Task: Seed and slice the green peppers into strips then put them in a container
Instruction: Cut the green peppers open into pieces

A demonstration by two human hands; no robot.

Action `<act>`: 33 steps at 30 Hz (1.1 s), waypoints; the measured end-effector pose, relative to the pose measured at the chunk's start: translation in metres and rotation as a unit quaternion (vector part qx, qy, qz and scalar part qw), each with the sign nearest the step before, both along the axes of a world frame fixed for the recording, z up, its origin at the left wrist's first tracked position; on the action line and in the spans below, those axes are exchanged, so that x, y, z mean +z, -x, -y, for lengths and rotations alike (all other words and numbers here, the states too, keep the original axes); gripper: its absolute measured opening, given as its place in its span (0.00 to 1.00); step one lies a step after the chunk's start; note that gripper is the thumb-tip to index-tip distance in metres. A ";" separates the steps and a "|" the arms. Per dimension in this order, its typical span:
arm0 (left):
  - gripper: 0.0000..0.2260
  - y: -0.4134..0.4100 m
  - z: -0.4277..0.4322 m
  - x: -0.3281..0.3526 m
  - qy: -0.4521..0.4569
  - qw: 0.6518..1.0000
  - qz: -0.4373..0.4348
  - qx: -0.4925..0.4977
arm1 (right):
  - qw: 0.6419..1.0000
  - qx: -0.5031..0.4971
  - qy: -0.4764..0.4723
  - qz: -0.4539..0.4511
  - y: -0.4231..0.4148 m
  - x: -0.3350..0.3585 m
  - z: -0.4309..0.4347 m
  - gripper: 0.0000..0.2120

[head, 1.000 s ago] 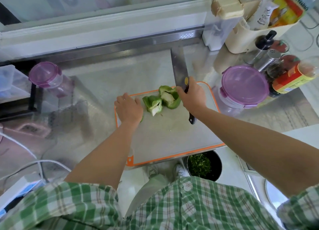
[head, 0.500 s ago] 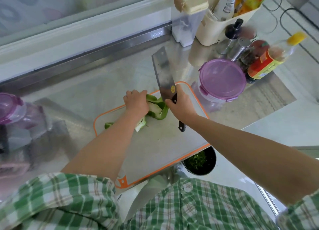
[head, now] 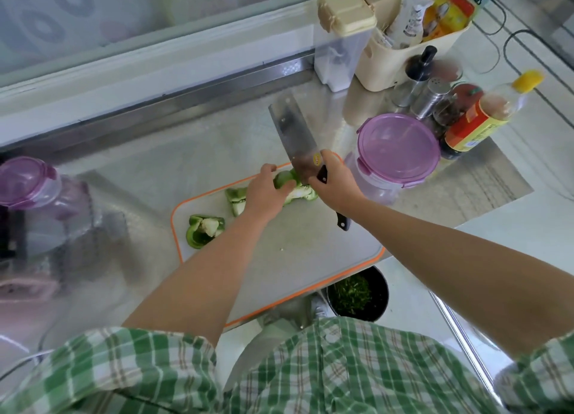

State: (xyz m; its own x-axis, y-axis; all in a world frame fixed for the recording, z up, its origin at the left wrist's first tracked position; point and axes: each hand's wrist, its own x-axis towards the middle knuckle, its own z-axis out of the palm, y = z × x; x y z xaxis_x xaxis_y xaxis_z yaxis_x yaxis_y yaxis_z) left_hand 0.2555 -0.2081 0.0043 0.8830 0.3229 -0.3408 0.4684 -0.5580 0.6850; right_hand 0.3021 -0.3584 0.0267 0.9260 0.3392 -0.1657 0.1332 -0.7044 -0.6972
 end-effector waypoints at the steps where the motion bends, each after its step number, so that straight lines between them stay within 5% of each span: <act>1: 0.25 0.001 0.002 -0.001 -0.010 1.000 -0.002 -0.004 | 1.000 0.012 0.003 -0.007 0.002 0.002 0.001 0.08; 8: 0.21 0.010 0.026 -0.002 -0.023 0.998 -0.016 0.059 | 0.995 0.040 0.072 0.054 0.011 0.017 0.011 0.06; 15: 0.22 0.016 0.031 -0.006 -0.035 0.996 -0.033 0.079 | 0.981 0.123 0.147 0.000 0.035 0.026 0.027 0.05; 20: 0.19 0.020 0.032 -0.006 -0.056 0.995 -0.024 0.073 | 0.972 0.136 0.190 -0.016 0.046 0.019 0.030 0.18; 33: 0.18 0.017 0.031 -0.009 -0.106 0.992 -0.011 0.065 | 0.976 0.115 0.179 -0.052 0.048 0.022 0.011 0.16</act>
State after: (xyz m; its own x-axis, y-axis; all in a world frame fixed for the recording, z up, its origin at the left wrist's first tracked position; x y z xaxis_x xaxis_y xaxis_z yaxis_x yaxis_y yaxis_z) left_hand 0.2381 -0.2390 -0.0042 0.8224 0.4996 -0.2721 0.5593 -0.6228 0.5471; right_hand 0.2540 -0.3694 0.0489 0.8034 0.4399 -0.4013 0.2585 -0.8648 -0.4305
